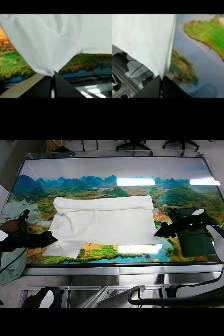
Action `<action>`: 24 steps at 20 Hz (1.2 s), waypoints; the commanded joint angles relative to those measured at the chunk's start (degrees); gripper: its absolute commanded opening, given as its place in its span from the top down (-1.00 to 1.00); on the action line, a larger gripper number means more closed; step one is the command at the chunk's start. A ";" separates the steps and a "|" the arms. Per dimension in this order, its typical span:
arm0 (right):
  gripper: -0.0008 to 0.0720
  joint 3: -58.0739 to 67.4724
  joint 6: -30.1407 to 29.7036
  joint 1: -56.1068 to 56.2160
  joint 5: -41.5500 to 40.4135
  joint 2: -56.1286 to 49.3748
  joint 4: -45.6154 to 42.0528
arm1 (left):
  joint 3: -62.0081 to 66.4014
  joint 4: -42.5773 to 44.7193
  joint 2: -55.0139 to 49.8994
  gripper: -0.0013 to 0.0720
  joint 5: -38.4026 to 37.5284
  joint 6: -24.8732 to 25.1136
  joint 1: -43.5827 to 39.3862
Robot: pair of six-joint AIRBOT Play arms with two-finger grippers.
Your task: Fold the shirts.
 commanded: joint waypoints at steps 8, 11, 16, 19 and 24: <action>0.93 -2.60 10.56 -0.79 -0.61 14.51 -9.73 | 0.20 12.02 12.57 0.92 -5.92 -5.44 -0.02; 0.93 -1.40 0.04 -0.76 -10.51 13.77 6.40 | 5.51 6.99 5.29 0.92 0.33 -3.39 -0.02; 0.93 2.95 -12.70 -0.15 -20.76 5.31 21.51 | 20.76 -1.68 -14.34 0.92 7.98 1.49 -1.73; 0.92 4.22 -19.30 1.73 -23.41 -1.84 26.58 | 26.77 -1.29 -27.19 0.92 9.73 2.86 -5.84; 0.90 4.76 -22.12 2.80 -25.11 -8.44 27.45 | 32.92 2.49 -42.23 0.91 10.12 2.58 -8.76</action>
